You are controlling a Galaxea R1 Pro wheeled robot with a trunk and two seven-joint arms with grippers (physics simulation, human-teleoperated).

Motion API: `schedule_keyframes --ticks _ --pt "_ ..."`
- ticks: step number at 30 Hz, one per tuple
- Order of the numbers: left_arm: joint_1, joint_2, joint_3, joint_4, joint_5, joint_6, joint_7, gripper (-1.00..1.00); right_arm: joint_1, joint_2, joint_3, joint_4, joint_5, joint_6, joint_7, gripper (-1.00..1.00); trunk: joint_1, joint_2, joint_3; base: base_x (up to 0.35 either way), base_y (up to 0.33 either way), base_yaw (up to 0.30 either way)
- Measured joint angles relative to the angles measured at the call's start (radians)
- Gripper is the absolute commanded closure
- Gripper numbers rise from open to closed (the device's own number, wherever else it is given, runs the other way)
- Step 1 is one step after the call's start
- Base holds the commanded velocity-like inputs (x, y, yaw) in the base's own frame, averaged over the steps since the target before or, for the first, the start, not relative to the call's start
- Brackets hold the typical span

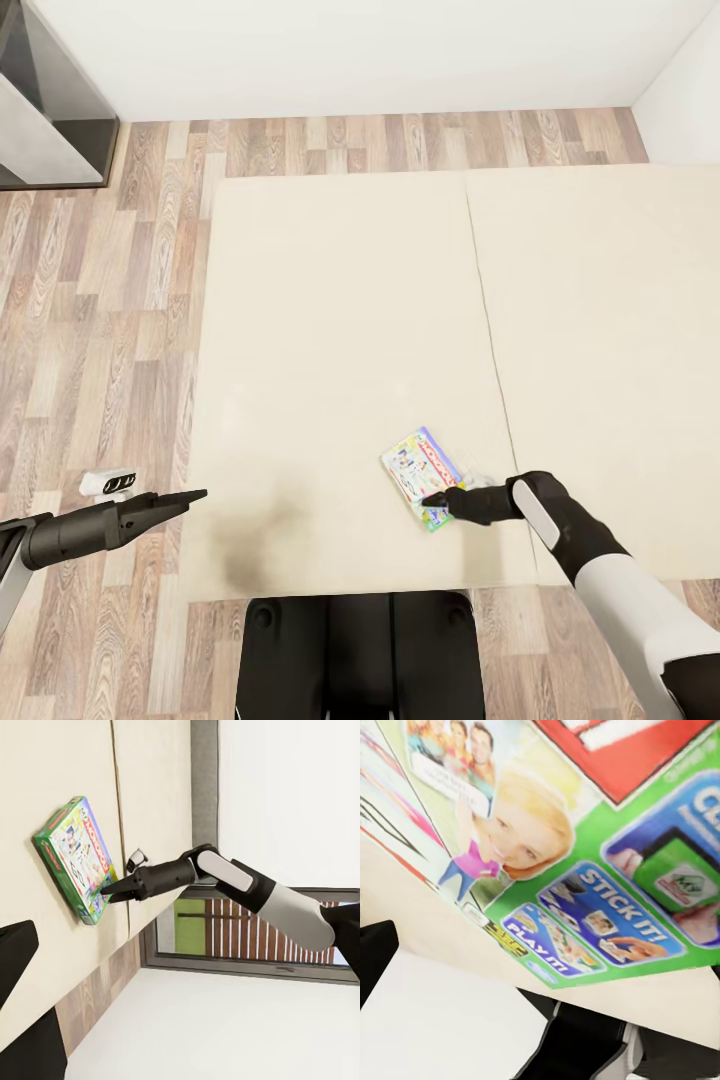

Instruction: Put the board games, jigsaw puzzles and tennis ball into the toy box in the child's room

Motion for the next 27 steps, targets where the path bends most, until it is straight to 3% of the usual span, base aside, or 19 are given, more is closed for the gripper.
schedule_keyframes --ticks 10,15,23,27 --pt "0.0 0.0 0.0 0.0 0.0 0.0 0.0 -1.0 0.0 -0.001 -0.003 -0.058 -0.001 -0.003 -0.004 -1.0 0.0 0.0 0.0 0.0 0.0 0.0" --pt "0.0 0.0 0.0 0.0 0.0 0.0 0.0 -1.0 -0.001 -0.001 -0.031 -0.06 0.001 -0.004 -0.006 -1.0 0.0 0.0 0.0 0.0 0.0 0.0" --pt "0.0 0.0 0.0 0.0 0.0 0.0 0.0 -1.0 -0.016 -0.039 -0.044 -0.059 -0.001 -0.002 -0.034 -1.0 0.0 0.0 0.0 0.0 0.0 0.0" --pt "0.0 0.0 0.0 0.0 0.0 0.0 0.0 -1.0 -0.018 -0.043 -0.045 -0.059 -0.001 -0.003 -0.039 -1.0 0.0 0.0 0.0 0.0 0.0 0.0"
